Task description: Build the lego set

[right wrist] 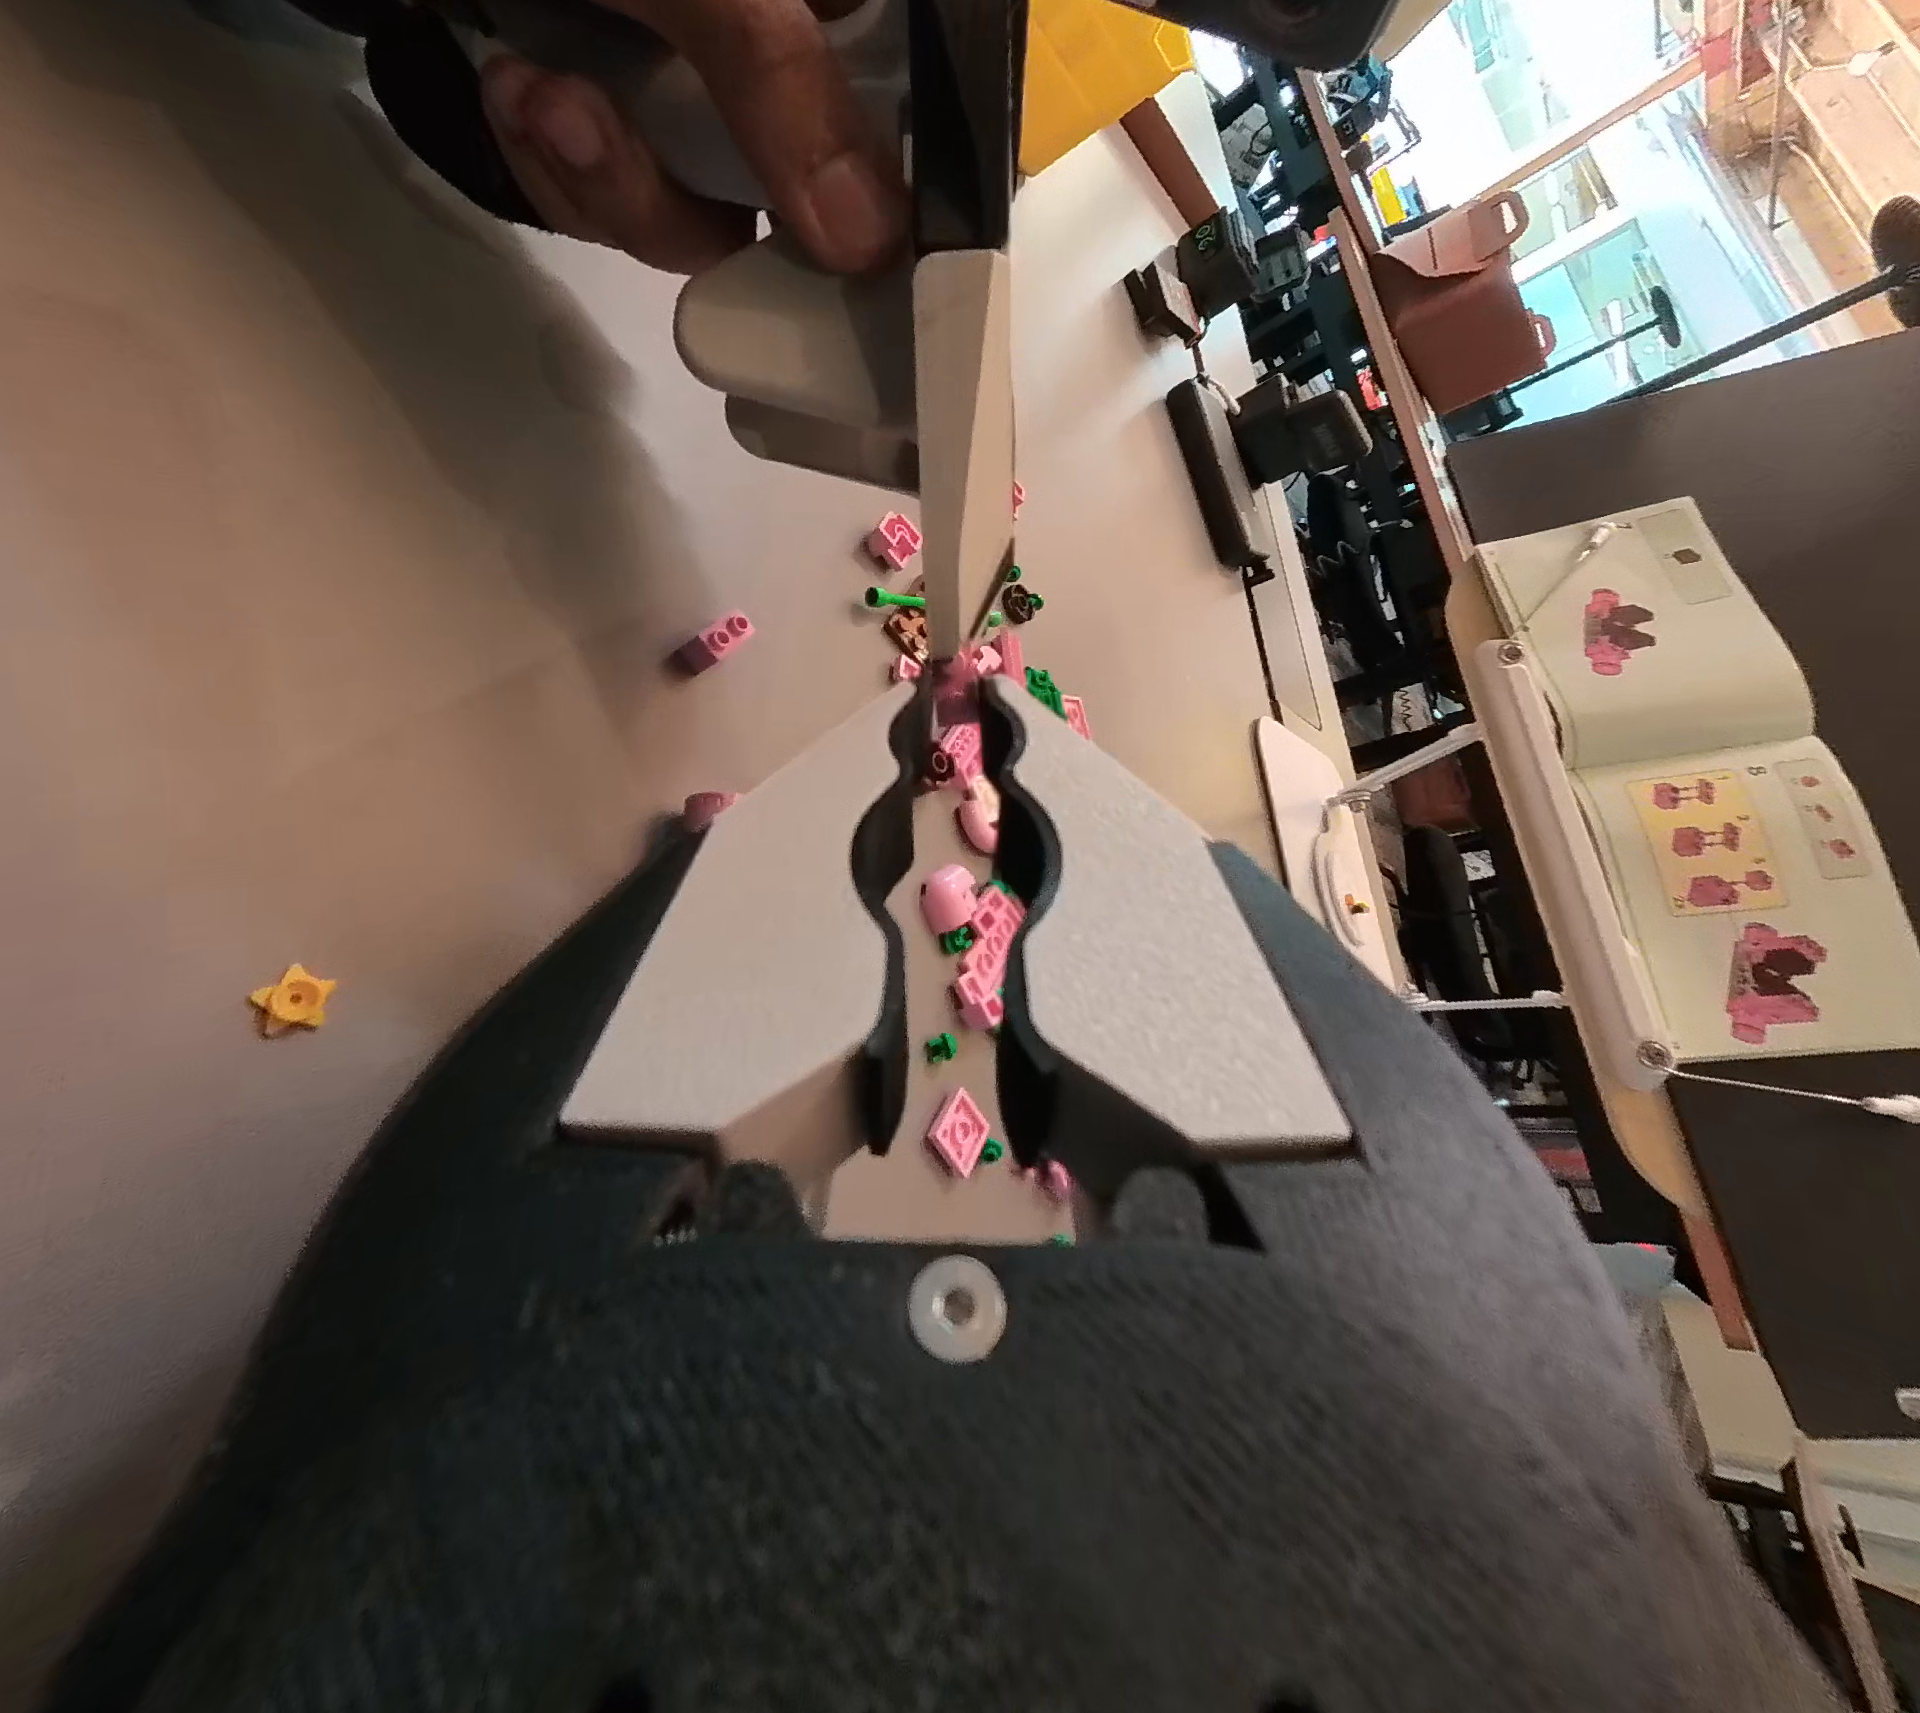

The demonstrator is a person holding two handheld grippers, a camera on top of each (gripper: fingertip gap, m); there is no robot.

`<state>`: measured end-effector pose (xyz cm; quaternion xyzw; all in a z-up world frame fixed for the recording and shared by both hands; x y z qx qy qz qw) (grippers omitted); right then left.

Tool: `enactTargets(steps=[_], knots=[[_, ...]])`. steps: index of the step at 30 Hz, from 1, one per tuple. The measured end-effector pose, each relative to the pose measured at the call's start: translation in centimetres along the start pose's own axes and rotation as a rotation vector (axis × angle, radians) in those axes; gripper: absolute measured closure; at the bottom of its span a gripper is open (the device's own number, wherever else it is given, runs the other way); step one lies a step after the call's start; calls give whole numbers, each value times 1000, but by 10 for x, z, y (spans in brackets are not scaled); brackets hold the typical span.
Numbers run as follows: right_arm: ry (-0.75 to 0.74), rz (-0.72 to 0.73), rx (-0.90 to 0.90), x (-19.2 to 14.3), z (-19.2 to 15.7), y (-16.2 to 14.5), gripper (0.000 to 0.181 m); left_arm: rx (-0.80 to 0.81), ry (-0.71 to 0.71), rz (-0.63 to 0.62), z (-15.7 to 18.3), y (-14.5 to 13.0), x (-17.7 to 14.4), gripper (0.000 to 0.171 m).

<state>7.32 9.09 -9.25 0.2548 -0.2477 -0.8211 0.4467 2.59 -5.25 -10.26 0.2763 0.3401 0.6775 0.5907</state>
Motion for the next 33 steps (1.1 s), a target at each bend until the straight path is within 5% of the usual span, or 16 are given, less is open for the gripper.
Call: enactTargets(steps=[7,18,26,29,33], knots=[[-17,-34,-63,1,-1,3,175,2,0,6,0,2,-1,168],[-86,20,136,-1,19,6,175,96,19,39,0,8,-15,158],[-179,28,568,2,29,17,176,310,151,-190,-10,-5,-33,108],[-174,0,675,3,31,19,175,402,139,-336,-13,-9,-29,97],[-155,-70,798,9,34,19,175,424,89,-362,-19,-7,-25,96]])
Point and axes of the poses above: each gripper's, where its closed fingertips meet, x out along the fingers, y out of its top, z = x × y across the jaws, the point moved 9 cm from there along -x, back along the fingers, and after that the axes turned 14 degrees about z, right-handed, at the moved point
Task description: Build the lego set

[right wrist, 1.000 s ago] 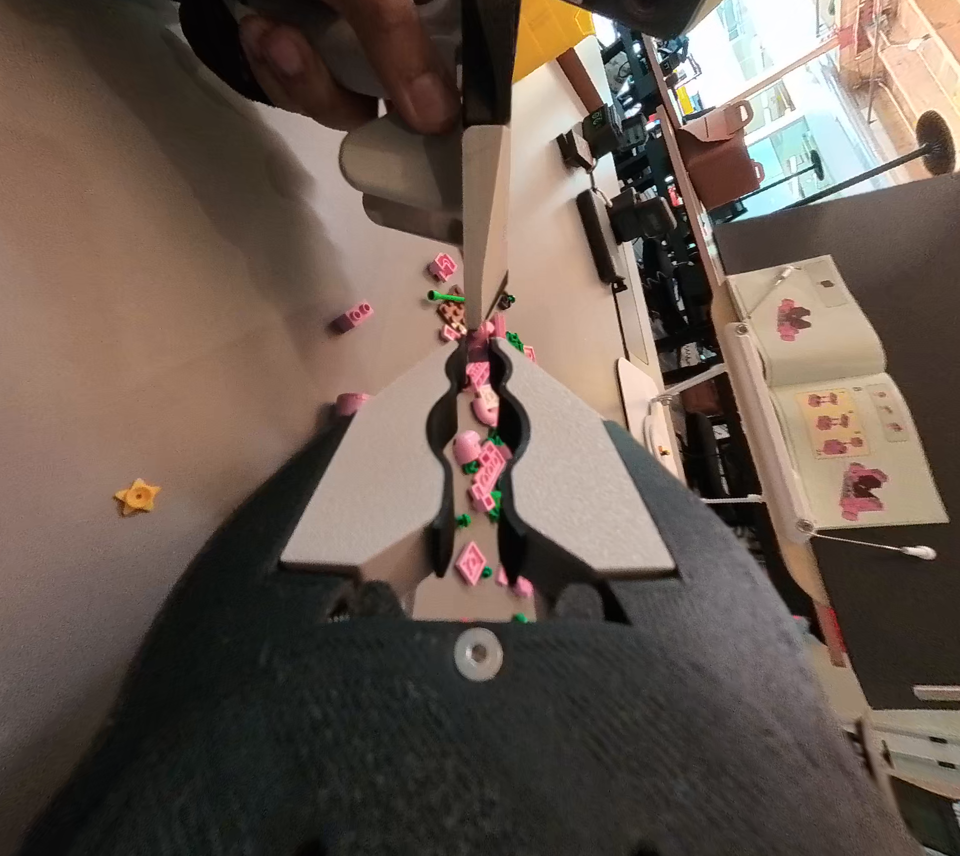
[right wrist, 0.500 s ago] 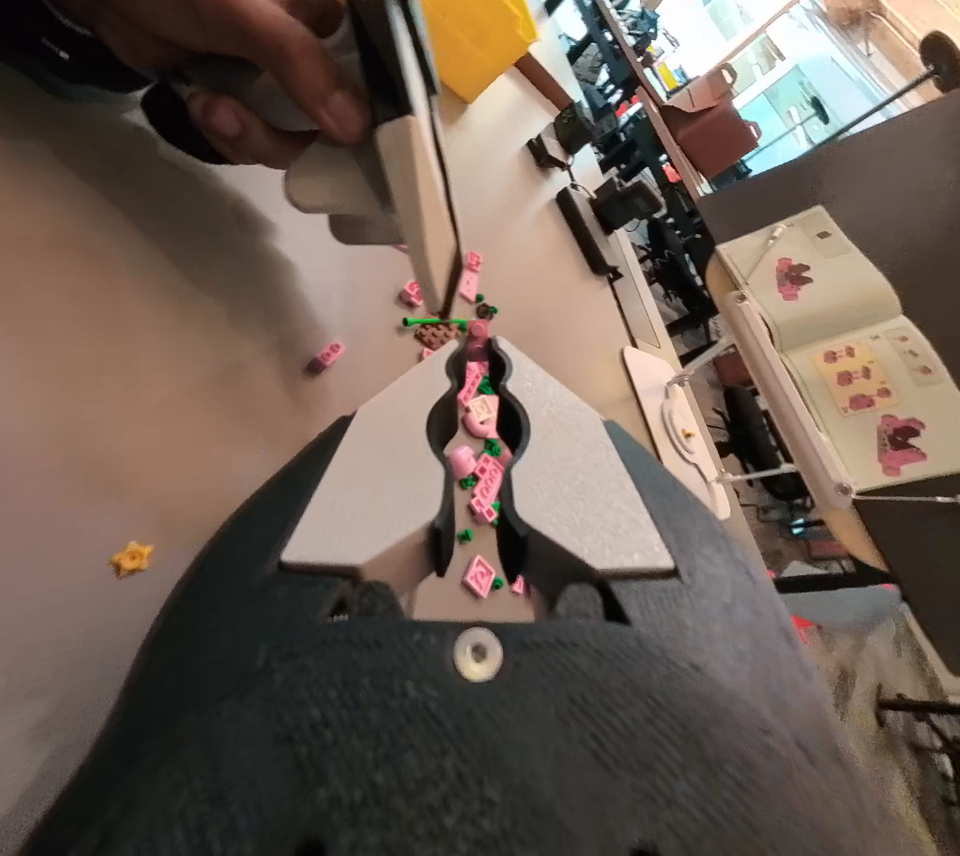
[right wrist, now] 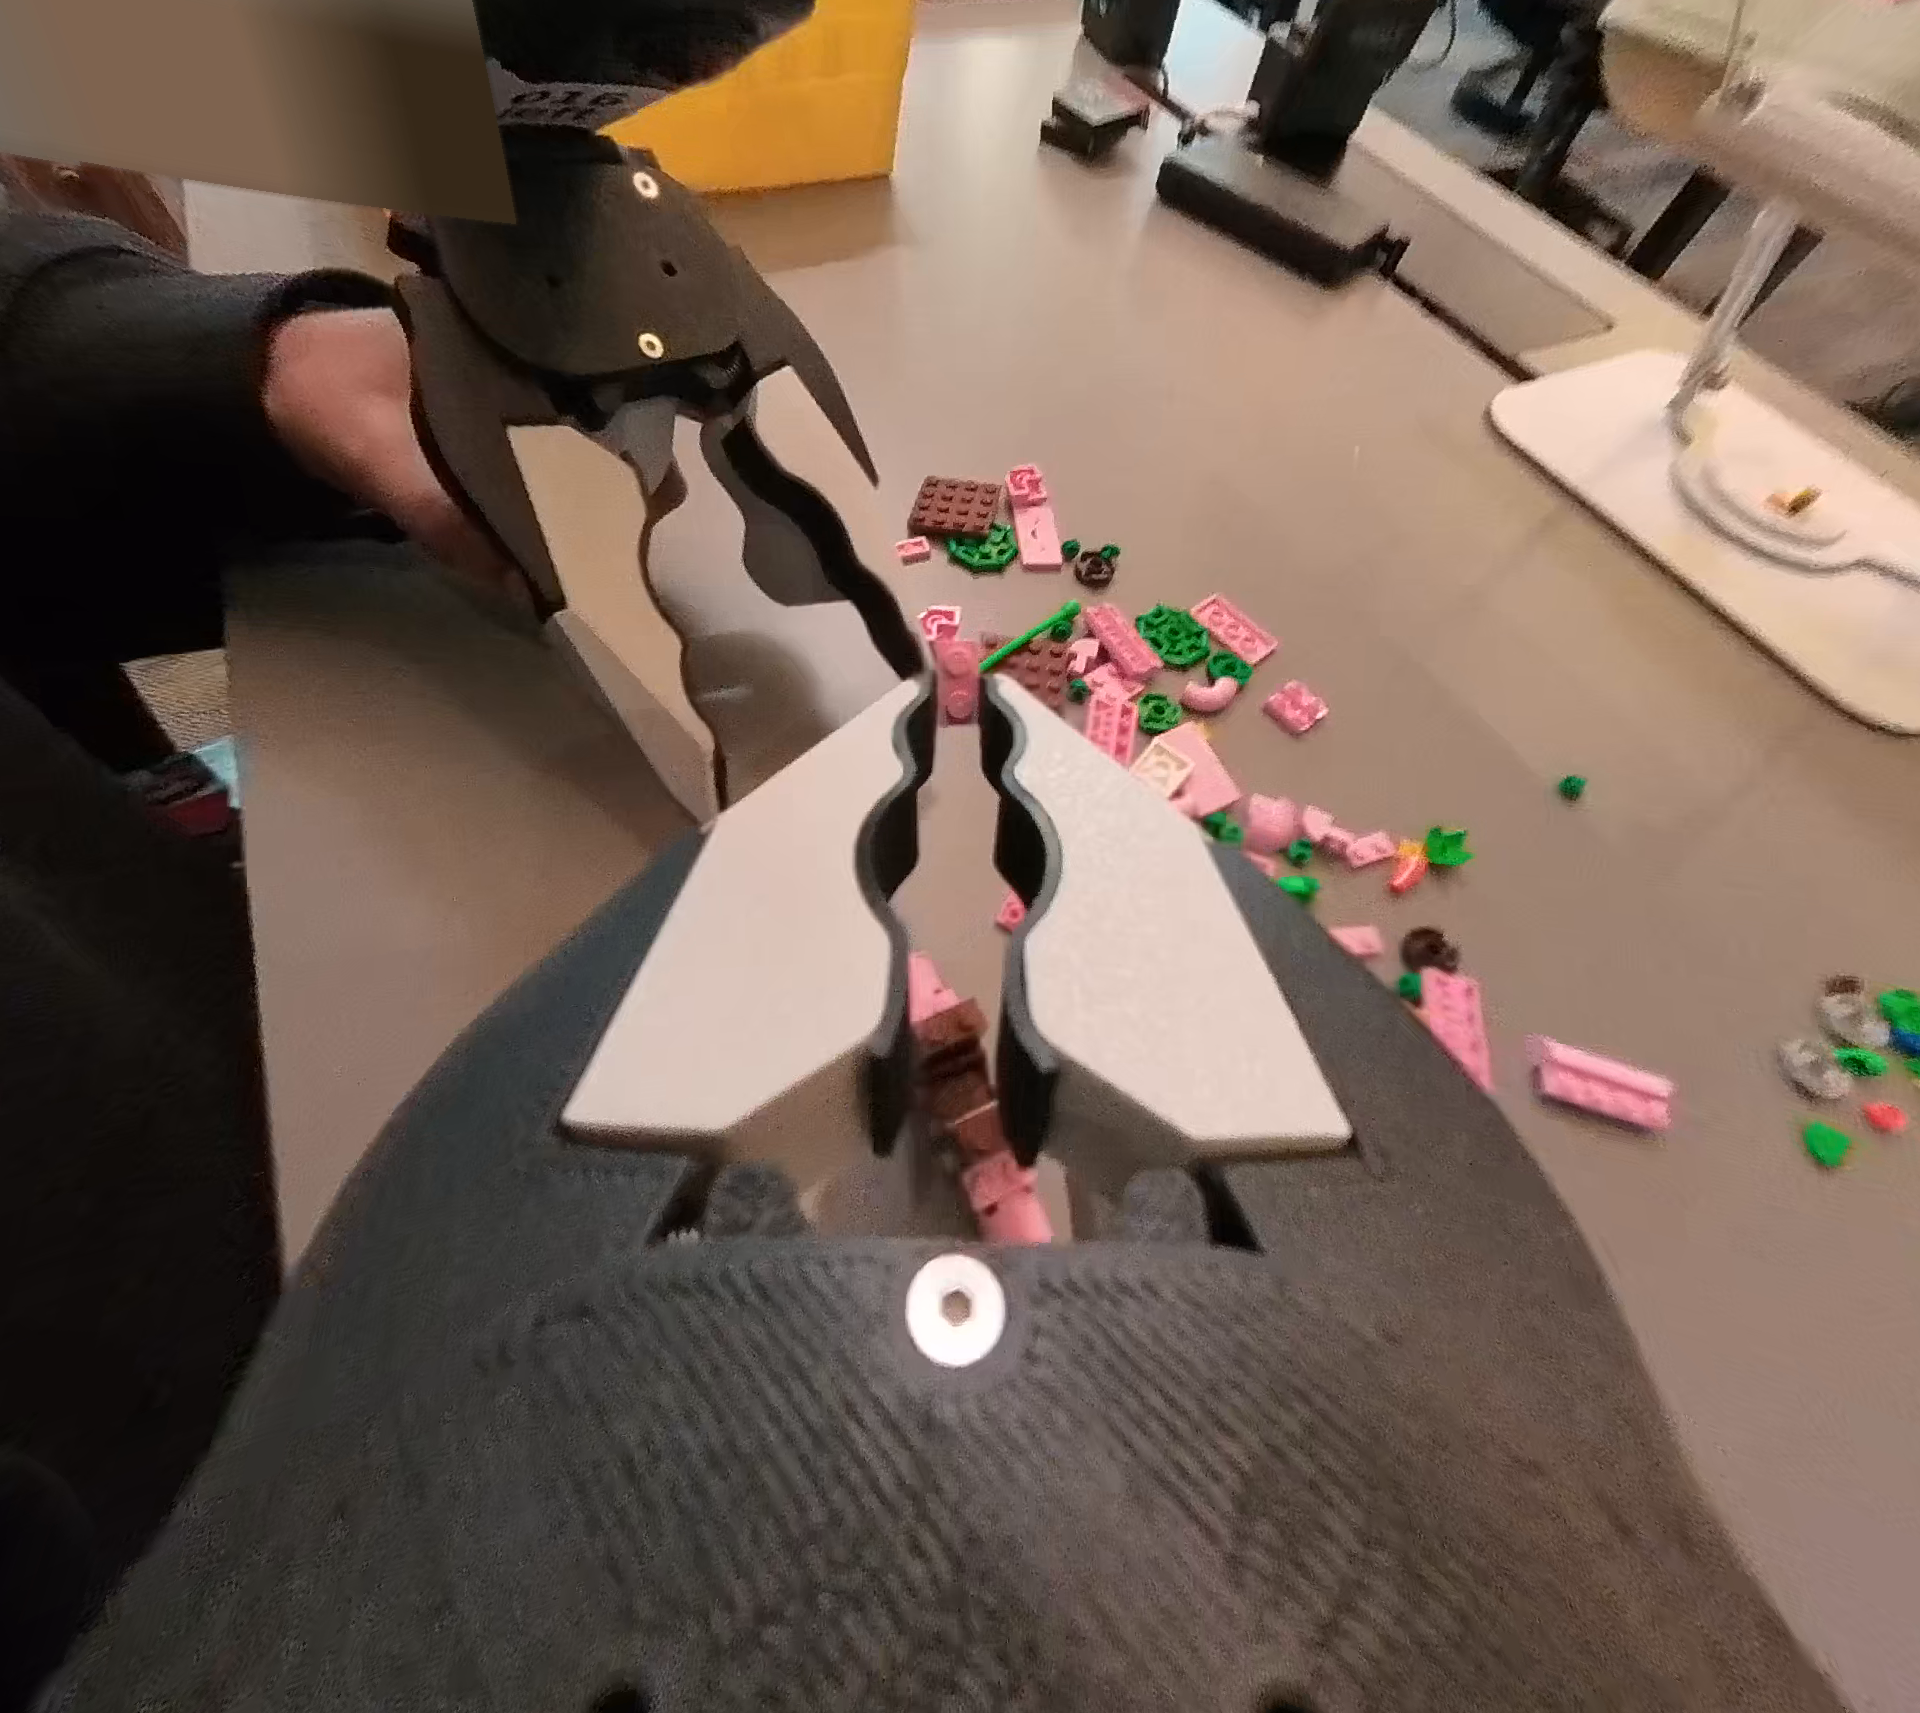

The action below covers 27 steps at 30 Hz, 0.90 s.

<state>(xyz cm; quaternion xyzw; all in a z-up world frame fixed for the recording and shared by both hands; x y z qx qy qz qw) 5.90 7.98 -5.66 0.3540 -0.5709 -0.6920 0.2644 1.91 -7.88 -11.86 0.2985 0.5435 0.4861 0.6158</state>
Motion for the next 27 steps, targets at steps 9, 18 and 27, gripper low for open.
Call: enactTargets(steps=[9,18,27], knots=[[65,-348,120,30,-16,-21,175,-42,-54,-16,1,-8,1,94],[39,-596,257,52,-17,-36,175,-46,-103,-8,10,-10,2,100],[-9,-684,318,60,-16,-40,175,-82,-123,-1,9,-13,0,105]])
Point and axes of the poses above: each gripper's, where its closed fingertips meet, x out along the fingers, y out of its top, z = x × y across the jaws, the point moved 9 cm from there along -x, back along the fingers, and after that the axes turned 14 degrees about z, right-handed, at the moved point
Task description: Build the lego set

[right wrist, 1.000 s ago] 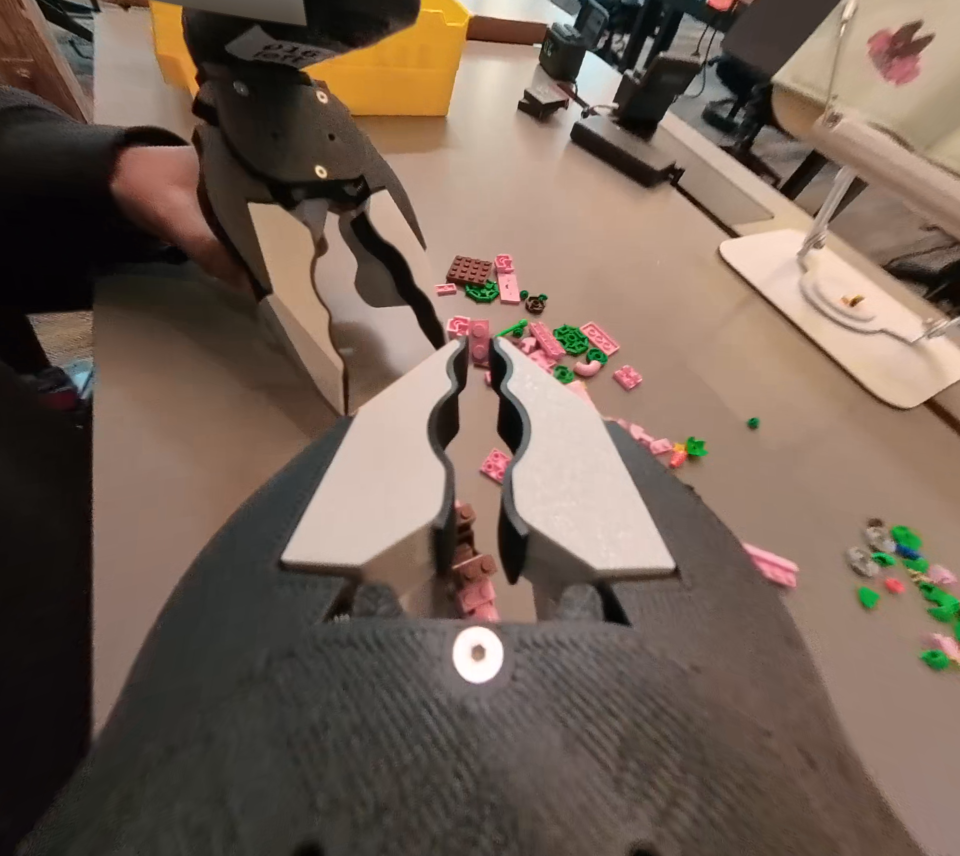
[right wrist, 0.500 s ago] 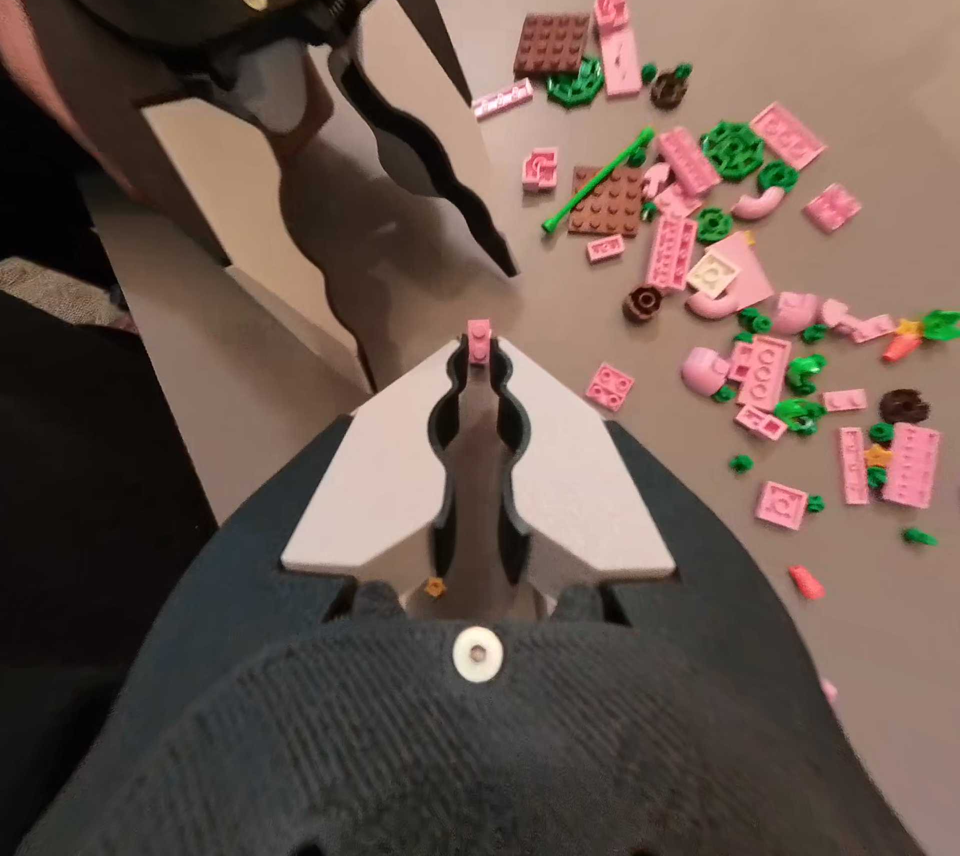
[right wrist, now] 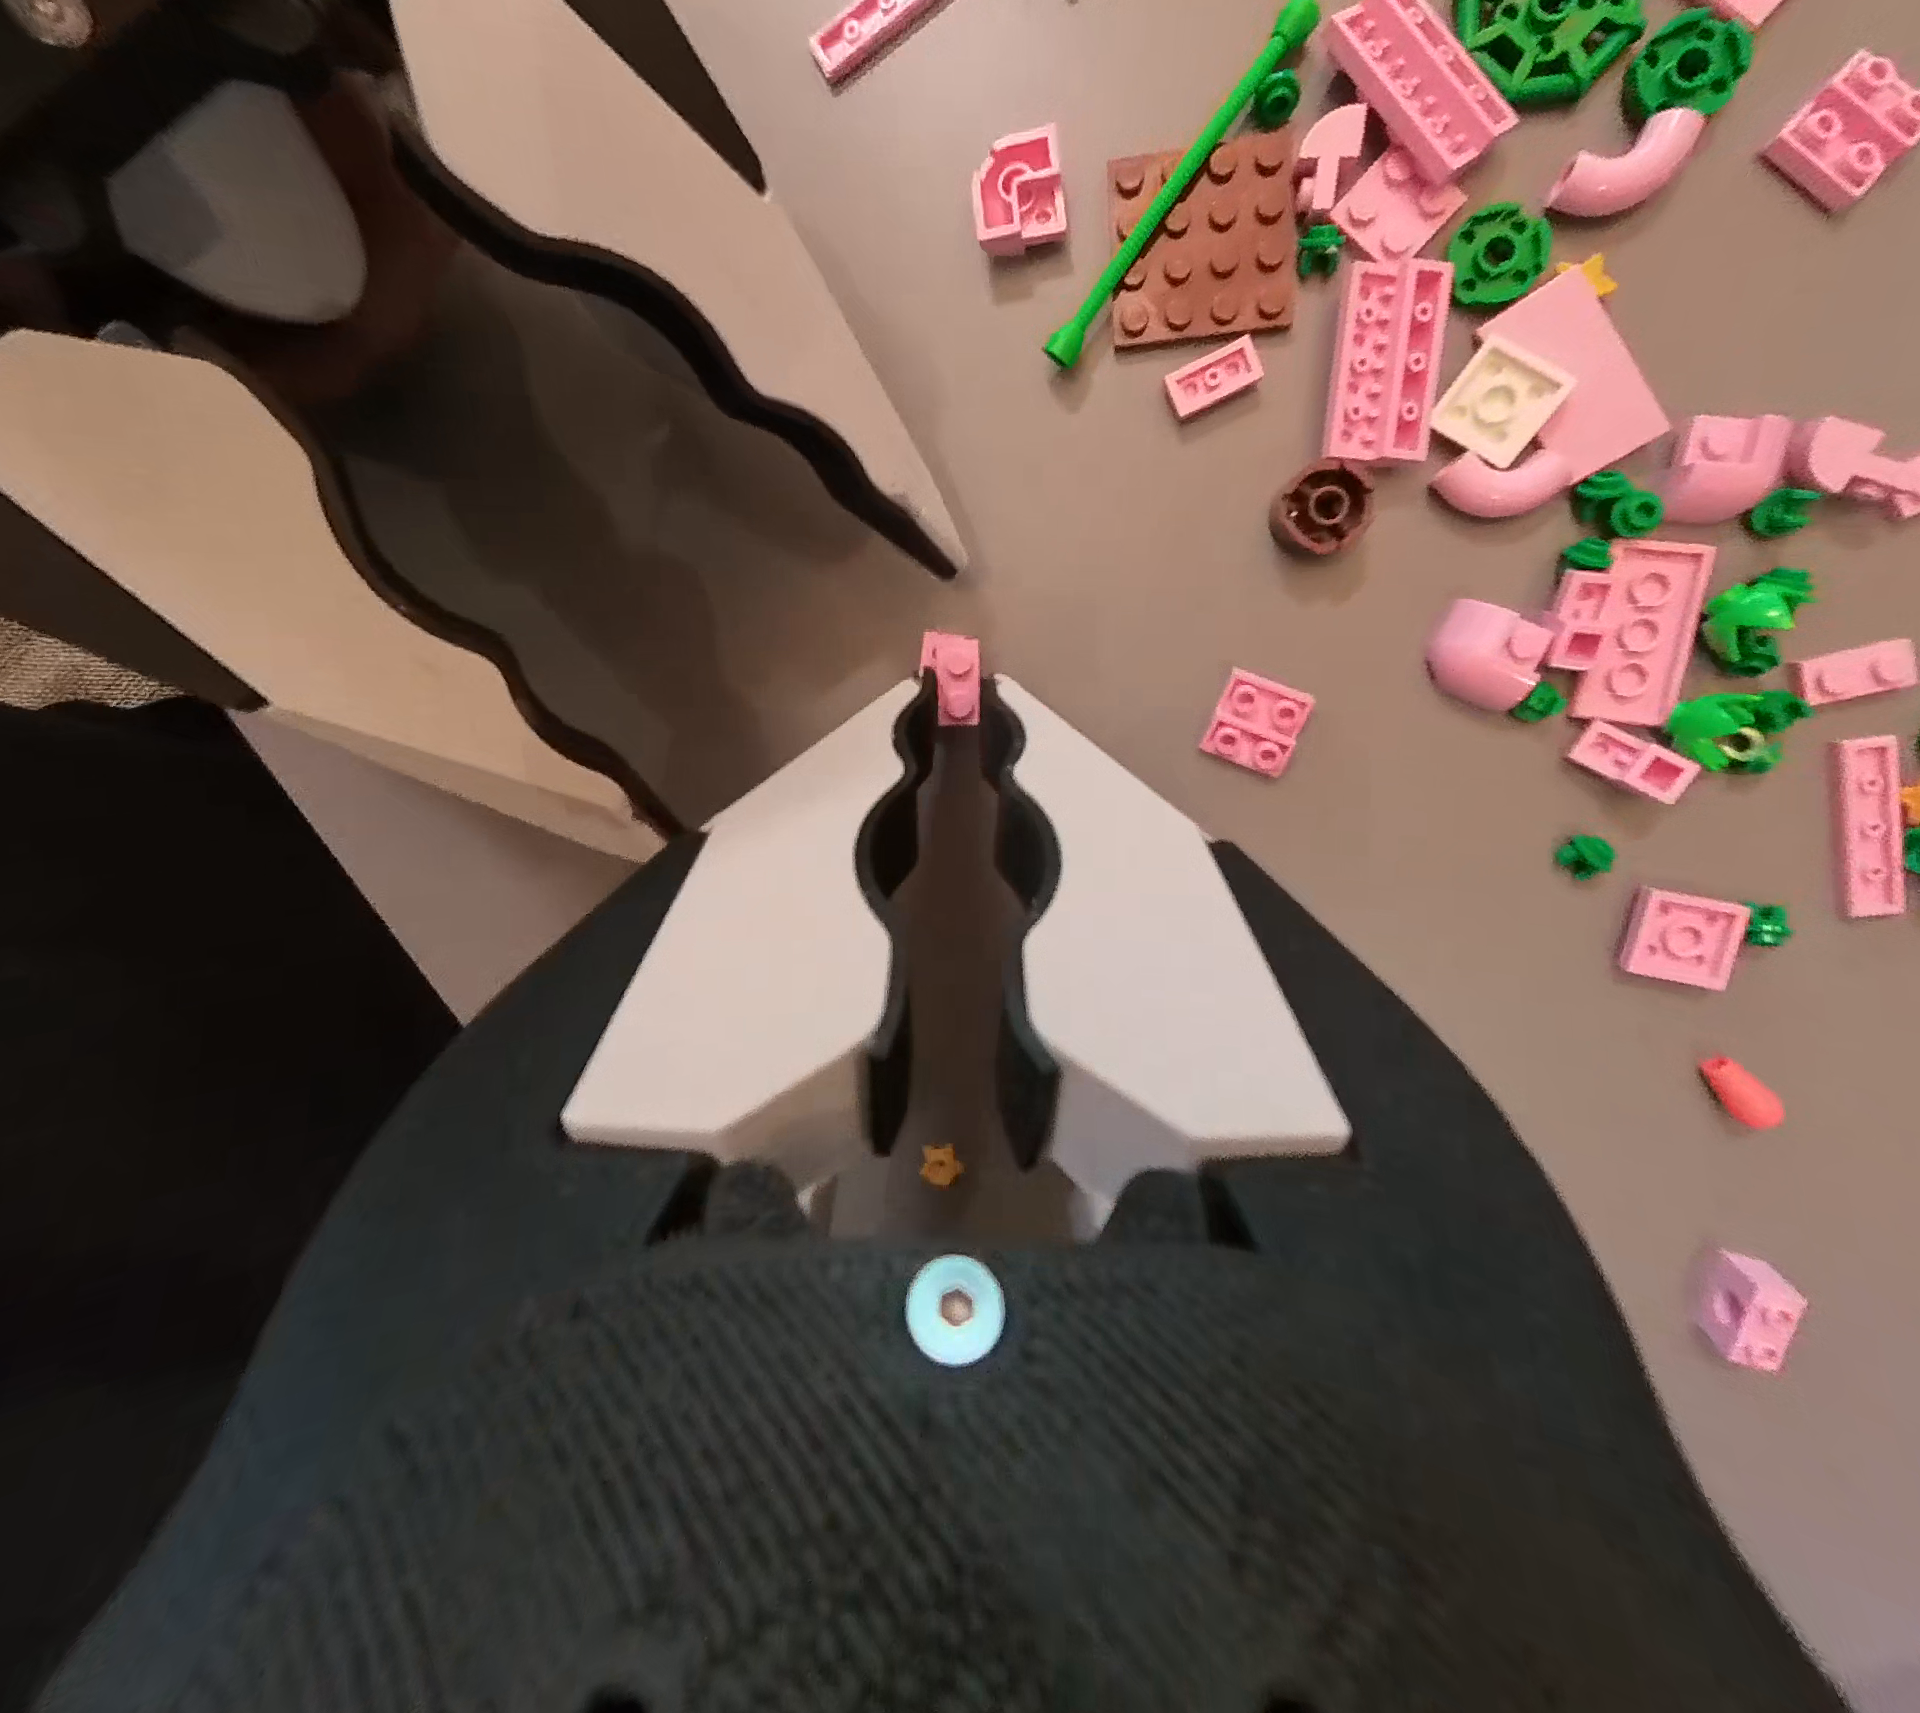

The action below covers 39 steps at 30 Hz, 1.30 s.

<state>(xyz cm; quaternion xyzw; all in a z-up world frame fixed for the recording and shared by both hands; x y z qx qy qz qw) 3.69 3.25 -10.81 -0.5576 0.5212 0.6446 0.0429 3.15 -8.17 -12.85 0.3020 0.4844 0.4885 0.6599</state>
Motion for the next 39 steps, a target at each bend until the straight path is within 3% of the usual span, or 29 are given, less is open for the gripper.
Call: enactTargets(steps=[10,25,32,39], knots=[[-9,-33,22,5,-6,4,175,-50,-53,48,-2,1,-6,106],[-46,86,-5,-20,-1,6,175,-13,42,116,-15,6,-24,111],[120,126,30,-20,-14,-6,175,-19,21,130,-16,7,-25,110],[127,85,5,-1,-15,-18,175,-47,-23,166,-16,8,-27,110]])
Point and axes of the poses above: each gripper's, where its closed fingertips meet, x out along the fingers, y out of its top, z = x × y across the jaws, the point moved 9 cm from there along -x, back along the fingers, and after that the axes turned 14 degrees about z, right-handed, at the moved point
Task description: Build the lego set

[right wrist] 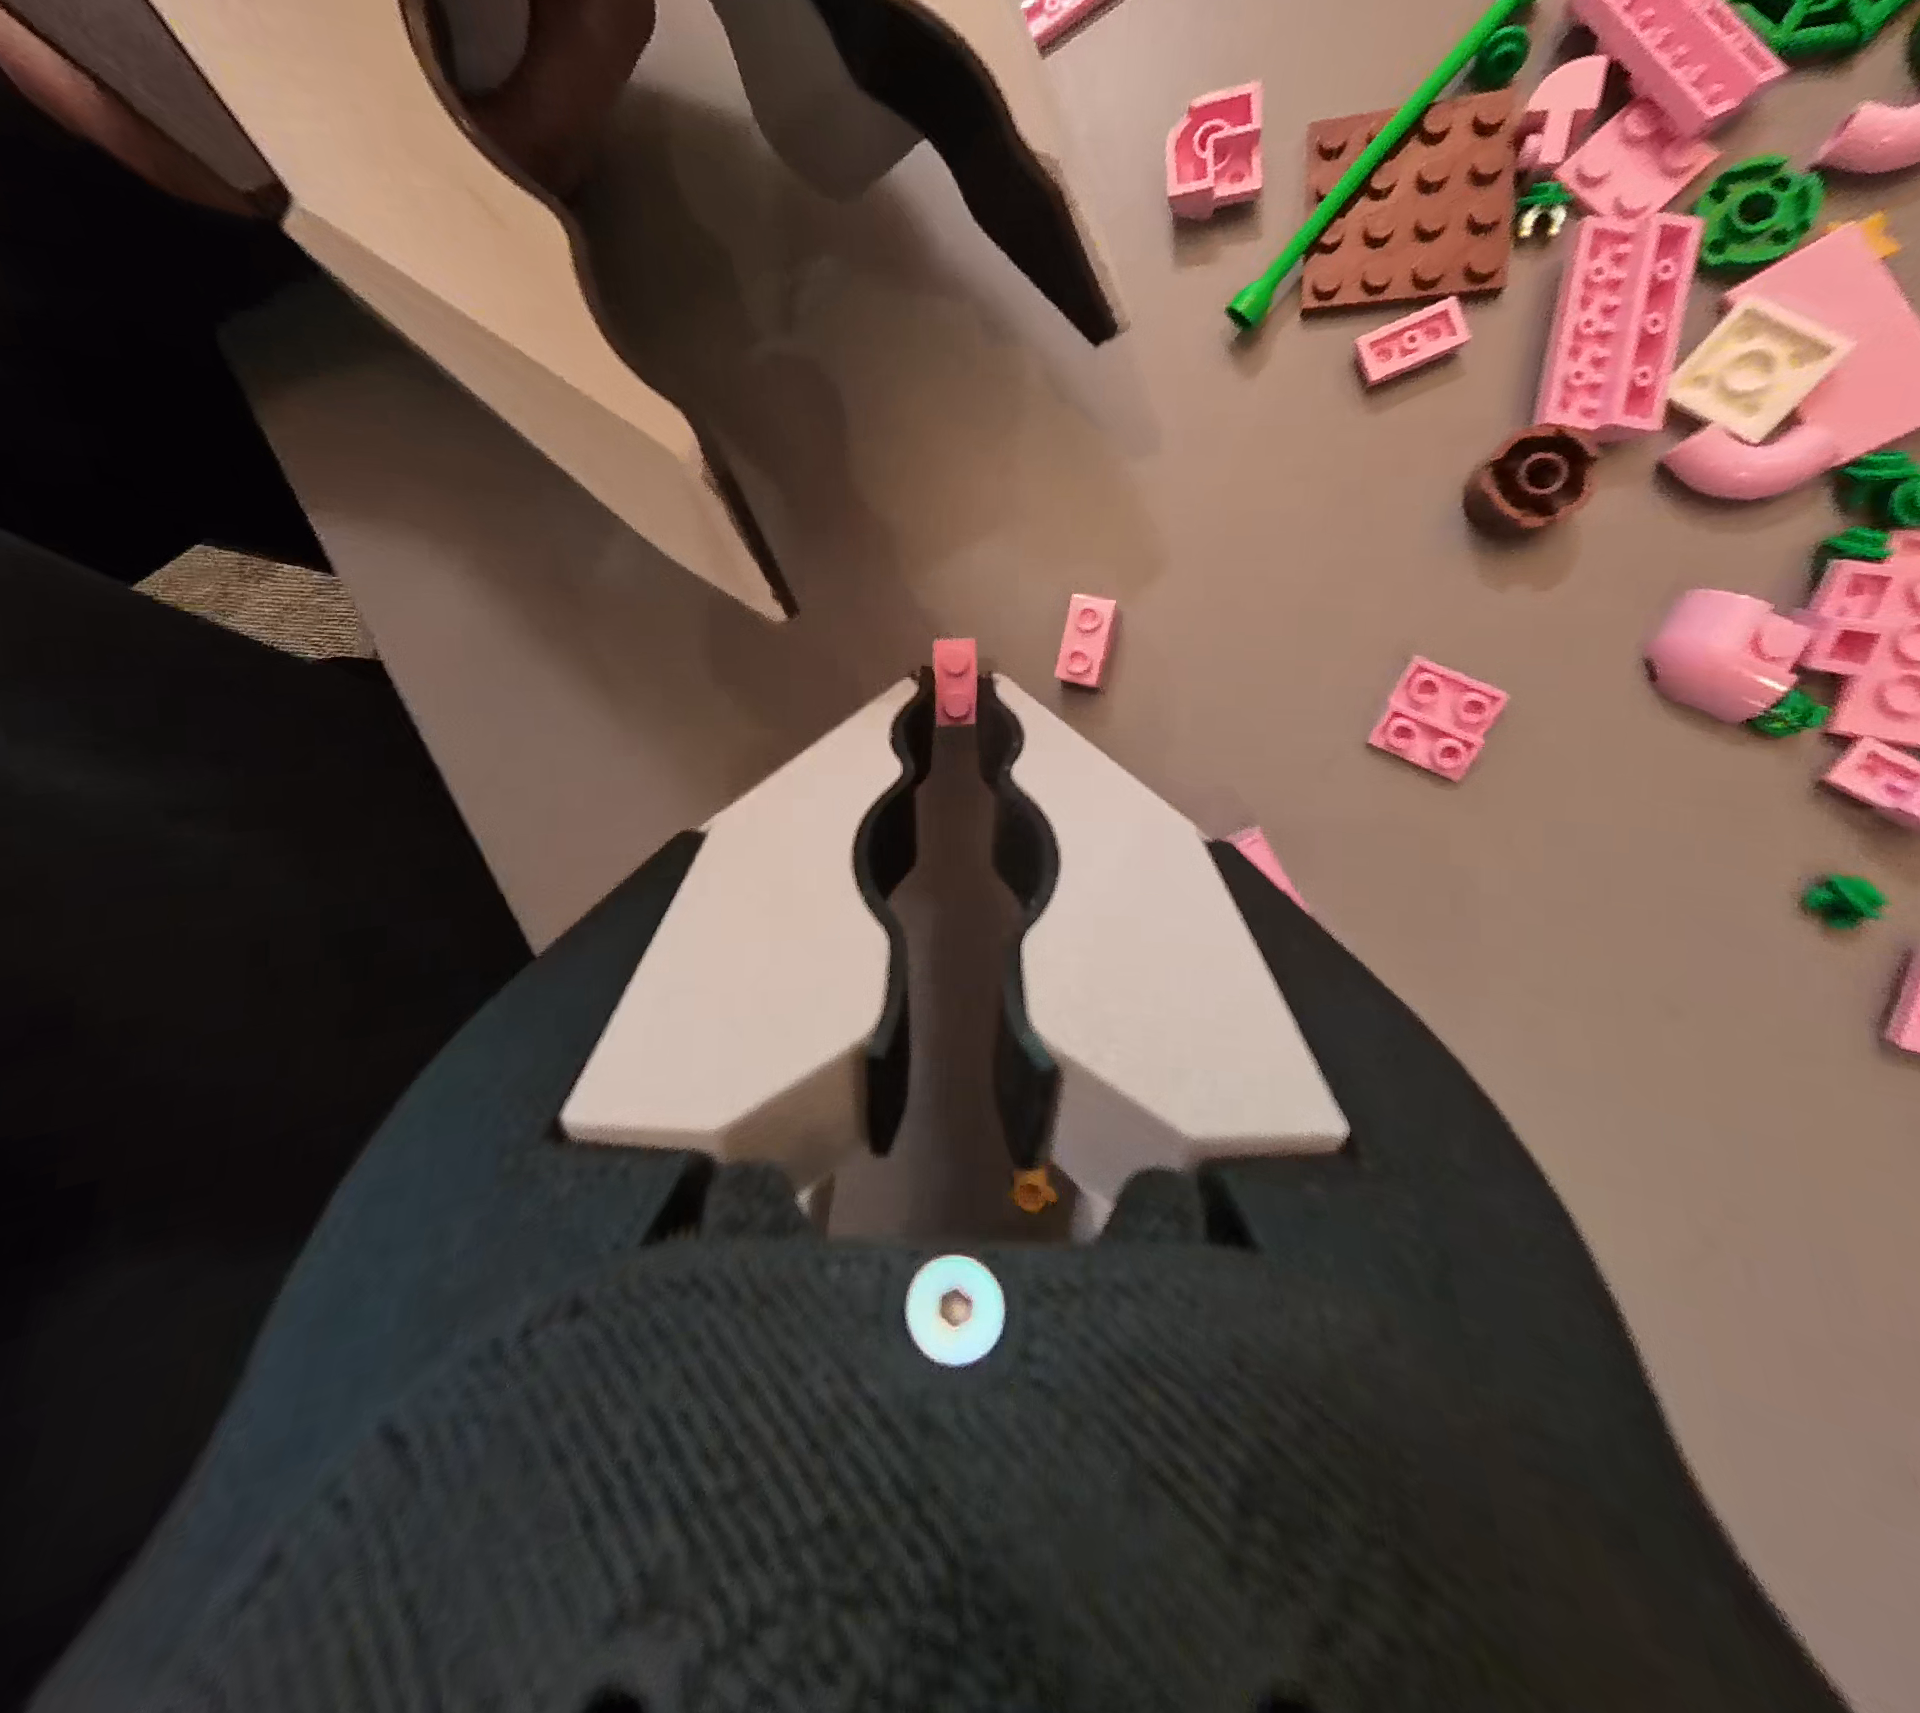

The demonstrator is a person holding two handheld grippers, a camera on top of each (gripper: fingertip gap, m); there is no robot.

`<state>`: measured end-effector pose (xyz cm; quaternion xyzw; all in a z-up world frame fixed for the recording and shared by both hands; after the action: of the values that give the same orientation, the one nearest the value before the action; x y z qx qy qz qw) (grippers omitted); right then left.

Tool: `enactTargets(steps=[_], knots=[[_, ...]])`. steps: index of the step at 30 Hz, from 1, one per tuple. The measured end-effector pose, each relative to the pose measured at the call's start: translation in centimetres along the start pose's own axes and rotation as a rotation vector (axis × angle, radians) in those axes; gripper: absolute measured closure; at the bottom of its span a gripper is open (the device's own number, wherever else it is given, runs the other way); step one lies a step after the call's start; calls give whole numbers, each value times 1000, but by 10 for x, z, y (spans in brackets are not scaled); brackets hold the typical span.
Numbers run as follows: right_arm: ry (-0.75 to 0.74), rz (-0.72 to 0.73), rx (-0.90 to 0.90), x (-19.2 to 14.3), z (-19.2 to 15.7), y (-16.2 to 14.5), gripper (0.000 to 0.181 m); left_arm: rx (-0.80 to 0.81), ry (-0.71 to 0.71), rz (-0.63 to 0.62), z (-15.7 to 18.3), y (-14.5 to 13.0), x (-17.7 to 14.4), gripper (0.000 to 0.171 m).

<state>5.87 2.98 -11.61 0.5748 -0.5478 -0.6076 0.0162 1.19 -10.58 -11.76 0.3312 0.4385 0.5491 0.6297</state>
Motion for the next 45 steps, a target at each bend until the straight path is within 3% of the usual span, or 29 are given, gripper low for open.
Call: enactTargets(steps=[12,19,27,45], knots=[[-81,-30,-66,-10,9,5,174,-35,-10,2,-2,-1,0,112],[-112,-138,-401,-11,10,24,175,6,-31,-38,5,-4,4,112],[-13,-209,-395,3,11,29,175,-5,-49,-70,8,-7,6,113],[37,-268,-484,9,12,28,175,-20,-50,-88,7,-9,8,113]])
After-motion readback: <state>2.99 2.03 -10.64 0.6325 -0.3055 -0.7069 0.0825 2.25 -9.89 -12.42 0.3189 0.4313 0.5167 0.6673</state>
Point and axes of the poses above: each gripper's, where its closed fingertips meet, x out along the fingers, y out of its top, z = x × y across the jaws, the point moved 9 cm from there along -x, back along the fingers, and after that the axes turned 14 degrees about z, right-handed, at the moved point
